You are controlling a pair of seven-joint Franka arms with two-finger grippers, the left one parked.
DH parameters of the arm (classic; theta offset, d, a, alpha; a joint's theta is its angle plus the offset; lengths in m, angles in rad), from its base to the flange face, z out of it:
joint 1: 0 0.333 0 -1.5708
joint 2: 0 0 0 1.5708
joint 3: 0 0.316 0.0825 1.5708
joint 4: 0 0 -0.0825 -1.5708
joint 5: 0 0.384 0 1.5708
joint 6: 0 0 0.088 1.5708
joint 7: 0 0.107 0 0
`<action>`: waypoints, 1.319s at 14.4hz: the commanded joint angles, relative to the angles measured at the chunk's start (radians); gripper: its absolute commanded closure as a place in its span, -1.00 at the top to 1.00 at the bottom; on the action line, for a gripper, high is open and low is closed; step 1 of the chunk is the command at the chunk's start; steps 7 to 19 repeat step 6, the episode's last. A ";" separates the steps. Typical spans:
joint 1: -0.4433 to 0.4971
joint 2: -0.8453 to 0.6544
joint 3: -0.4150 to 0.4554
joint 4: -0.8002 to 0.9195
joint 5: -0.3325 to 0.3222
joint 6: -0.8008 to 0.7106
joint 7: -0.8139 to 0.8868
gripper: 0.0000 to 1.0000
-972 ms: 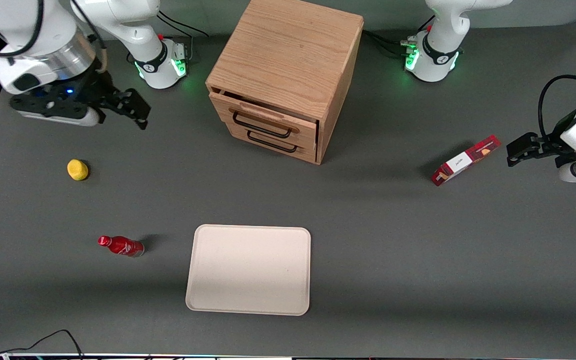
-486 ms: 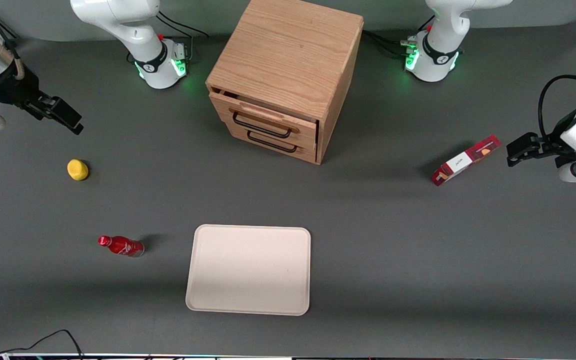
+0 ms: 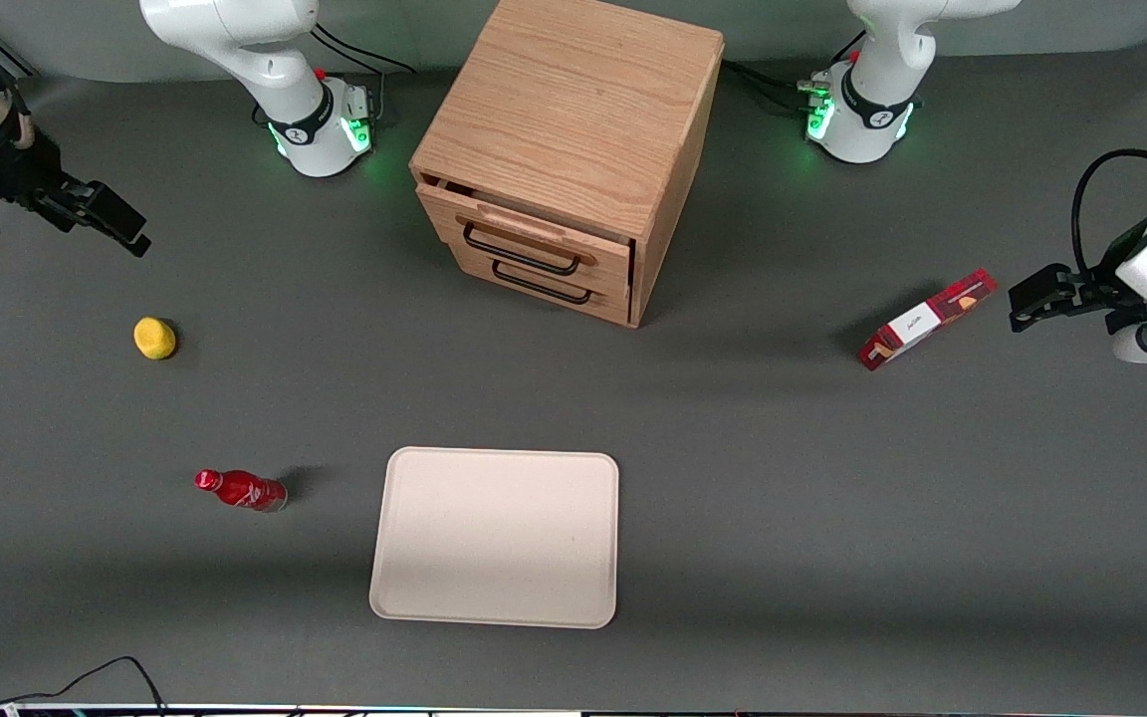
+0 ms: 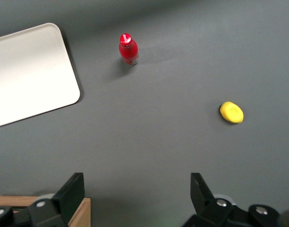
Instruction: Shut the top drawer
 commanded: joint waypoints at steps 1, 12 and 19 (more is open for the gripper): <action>0.004 0.001 -0.022 -0.001 0.018 0.011 -0.081 1.00; 0.004 0.016 -0.050 0.001 0.018 0.006 -0.164 1.00; 0.004 0.016 -0.050 0.001 0.018 0.006 -0.164 1.00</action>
